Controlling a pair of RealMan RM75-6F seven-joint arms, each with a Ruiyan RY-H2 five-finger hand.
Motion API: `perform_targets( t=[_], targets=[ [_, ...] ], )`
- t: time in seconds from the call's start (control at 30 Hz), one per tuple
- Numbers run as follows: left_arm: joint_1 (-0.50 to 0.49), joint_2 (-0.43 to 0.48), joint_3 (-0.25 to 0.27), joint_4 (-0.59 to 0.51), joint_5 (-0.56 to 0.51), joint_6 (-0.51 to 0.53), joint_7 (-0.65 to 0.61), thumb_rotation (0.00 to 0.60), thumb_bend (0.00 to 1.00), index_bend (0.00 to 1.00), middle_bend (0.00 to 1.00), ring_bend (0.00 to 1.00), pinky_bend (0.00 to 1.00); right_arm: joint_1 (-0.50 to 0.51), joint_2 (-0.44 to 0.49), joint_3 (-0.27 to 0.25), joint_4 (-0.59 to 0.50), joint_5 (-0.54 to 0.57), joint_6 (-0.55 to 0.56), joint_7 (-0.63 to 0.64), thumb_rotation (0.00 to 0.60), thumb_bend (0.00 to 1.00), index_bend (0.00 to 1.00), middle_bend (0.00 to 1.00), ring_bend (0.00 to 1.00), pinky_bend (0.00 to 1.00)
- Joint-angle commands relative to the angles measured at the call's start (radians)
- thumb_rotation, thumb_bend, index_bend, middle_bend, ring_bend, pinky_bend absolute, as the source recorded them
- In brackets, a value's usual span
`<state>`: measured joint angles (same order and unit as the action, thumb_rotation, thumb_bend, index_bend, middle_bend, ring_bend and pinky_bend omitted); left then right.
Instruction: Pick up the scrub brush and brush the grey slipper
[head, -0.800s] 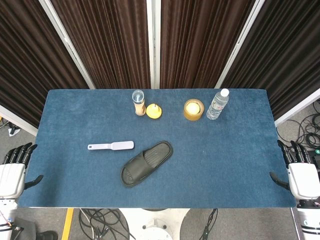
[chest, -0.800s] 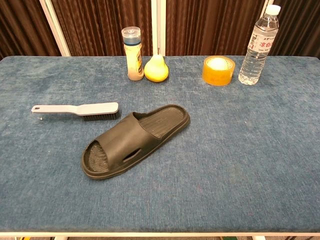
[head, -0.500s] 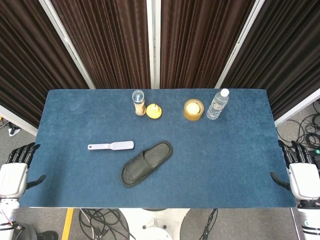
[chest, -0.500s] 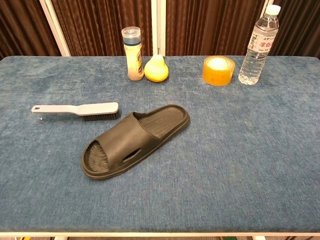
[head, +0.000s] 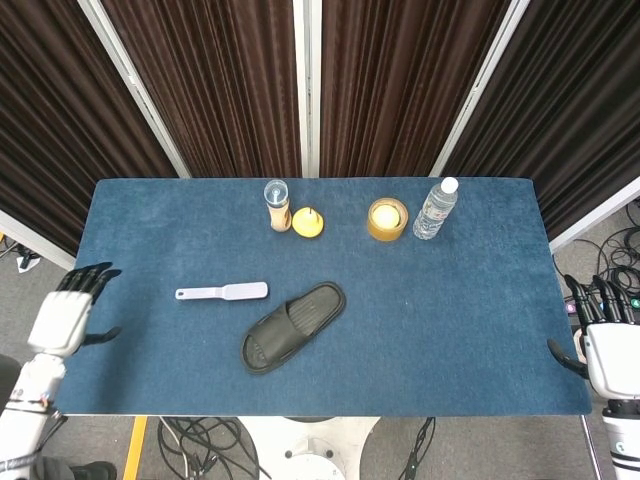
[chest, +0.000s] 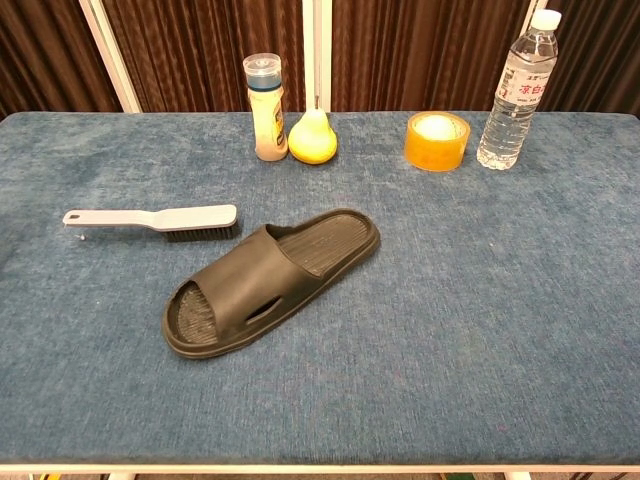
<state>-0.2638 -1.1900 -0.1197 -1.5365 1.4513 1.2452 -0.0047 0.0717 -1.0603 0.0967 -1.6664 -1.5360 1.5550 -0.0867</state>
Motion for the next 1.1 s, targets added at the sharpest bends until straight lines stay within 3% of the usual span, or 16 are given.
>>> perform_targets(
  t=[0.03,0.1,0.17,0.43,0.7,1.1],
  targets=[
    [-0.143,-0.018,-0.050,0.070,-0.069,-0.204,-0.066,0.600,0.16,0.27,0.30,0.21,0.20,0.000,0.001,0.000,-0.002,0.000,-0.001,-0.001,0.600,0.09,0.04,0.18,0.03,0.08],
    [-0.197,-0.033,-0.057,0.098,-0.100,-0.298,-0.081,0.600,0.27,0.29,0.33,0.23,0.25,0.000,0.002,-0.001,-0.003,0.003,-0.004,-0.002,0.600,0.09,0.04,0.18,0.03,0.08],
    [-0.239,-0.044,-0.058,0.120,-0.121,-0.373,-0.082,0.600,0.32,0.29,0.34,0.25,0.27,-0.001,0.003,-0.002,-0.003,0.005,-0.006,-0.003,0.600,0.09,0.04,0.18,0.03,0.08],
    [-0.380,-0.122,-0.050,0.250,-0.227,-0.613,-0.054,0.600,0.33,0.32,0.40,0.30,0.33,-0.002,0.007,0.000,0.000,0.016,-0.008,-0.002,0.600,0.09,0.04,0.18,0.03,0.08],
    [-0.453,-0.156,-0.037,0.258,-0.305,-0.722,-0.035,0.600,0.33,0.32,0.42,0.32,0.33,-0.001,0.006,-0.002,0.006,0.027,-0.023,0.004,0.600,0.09,0.04,0.18,0.03,0.08],
    [-0.515,-0.193,0.003,0.277,-0.428,-0.787,0.012,0.600,0.33,0.35,0.47,0.38,0.40,-0.005,0.003,-0.005,0.020,0.036,-0.028,0.027,0.600,0.09,0.04,0.18,0.03,0.08]
  ],
)
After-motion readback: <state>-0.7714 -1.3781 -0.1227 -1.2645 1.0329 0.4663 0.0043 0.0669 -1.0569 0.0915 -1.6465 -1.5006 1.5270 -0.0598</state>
